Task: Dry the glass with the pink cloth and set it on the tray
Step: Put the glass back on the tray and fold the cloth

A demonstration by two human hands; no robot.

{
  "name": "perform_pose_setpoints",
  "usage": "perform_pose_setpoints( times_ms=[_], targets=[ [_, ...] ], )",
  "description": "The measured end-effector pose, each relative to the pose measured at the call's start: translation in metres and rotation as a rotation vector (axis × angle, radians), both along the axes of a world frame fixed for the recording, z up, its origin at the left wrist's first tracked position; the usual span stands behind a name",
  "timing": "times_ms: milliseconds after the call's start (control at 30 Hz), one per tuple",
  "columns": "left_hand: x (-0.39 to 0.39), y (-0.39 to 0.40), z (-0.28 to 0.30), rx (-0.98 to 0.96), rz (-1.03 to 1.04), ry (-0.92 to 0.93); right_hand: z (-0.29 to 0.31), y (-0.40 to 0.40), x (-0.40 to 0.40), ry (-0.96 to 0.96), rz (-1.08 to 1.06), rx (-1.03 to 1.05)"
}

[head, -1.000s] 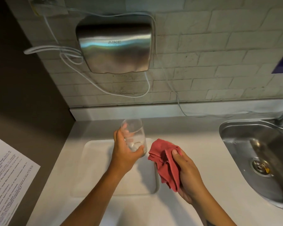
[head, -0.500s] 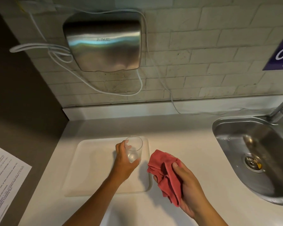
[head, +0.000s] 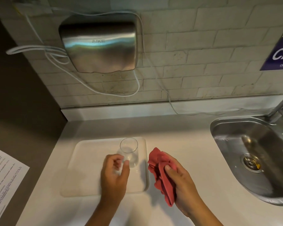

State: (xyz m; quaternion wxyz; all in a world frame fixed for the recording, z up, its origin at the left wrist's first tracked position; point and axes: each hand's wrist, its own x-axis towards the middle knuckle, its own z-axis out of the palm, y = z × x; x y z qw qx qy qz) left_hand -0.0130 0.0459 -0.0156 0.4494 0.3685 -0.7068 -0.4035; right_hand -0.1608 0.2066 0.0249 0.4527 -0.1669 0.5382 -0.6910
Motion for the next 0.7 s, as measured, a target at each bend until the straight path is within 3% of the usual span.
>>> perform_pose_setpoints(
  times_ms=[133,200,267,367,533,633,700],
  targets=[
    [-0.016,0.03,0.05,0.491,-0.348,0.006,-0.003,0.002,0.005,0.47,0.117,-0.008],
    [-0.028,0.037,0.062,0.618,-0.458,0.015,-0.006,0.001,0.007,0.77,0.191,-0.046],
    [-0.033,0.042,0.065,0.651,-0.491,0.024,-0.01,0.0,0.007,0.886,0.283,-0.018],
    [-0.03,0.045,0.055,0.592,-0.47,-0.014,-0.014,0.006,0.001,0.775,0.305,0.052],
    [-0.021,0.053,0.036,0.59,-0.492,0.016,-0.026,0.017,-0.019,0.221,0.145,0.028],
    [-0.022,0.06,0.029,0.507,-0.536,-0.006,-0.03,0.019,-0.028,0.239,0.247,0.041],
    [-0.025,0.062,0.025,0.319,-0.482,-0.072,-0.031,0.02,-0.027,0.292,0.17,0.035]
  ],
)
